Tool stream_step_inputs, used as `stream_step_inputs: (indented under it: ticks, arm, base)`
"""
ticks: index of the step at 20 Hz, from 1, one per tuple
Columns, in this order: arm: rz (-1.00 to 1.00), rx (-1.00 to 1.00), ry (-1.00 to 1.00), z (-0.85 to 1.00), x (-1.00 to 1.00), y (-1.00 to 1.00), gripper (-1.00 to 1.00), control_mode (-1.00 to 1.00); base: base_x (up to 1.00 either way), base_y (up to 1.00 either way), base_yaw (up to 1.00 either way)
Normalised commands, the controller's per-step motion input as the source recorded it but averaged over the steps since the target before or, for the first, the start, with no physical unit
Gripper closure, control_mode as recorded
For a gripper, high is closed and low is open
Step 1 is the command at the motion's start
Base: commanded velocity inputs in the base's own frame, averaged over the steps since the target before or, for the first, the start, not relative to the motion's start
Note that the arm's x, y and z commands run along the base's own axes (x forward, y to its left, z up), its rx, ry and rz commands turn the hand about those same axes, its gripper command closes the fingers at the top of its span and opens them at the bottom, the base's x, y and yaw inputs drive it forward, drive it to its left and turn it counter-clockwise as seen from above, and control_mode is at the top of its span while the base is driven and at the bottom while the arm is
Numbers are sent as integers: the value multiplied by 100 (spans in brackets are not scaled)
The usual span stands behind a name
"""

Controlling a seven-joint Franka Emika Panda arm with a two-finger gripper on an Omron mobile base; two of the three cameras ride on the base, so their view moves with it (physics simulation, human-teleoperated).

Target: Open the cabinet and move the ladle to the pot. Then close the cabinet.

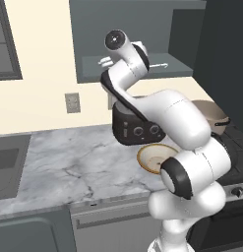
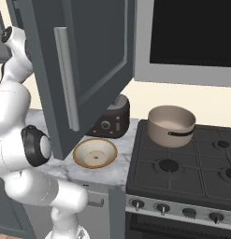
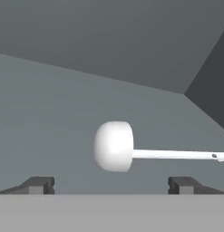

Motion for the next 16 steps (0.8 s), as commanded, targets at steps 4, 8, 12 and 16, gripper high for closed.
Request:
stream_step_inputs:
  ticks: [4,8,12,16]
  arm:
    - [0,0,0,-4,29,-4,-100,-100]
    - [0,0,1,-7,30,0,-100,-100]
    - [0,0,4,-1,24,-1,-100,-100]
    - [0,0,3,-1,25,0,-100,-100]
  base:
    - [0,0,0]
    - [0,0,0]
    - [0,0,0]
    - [0,0,0]
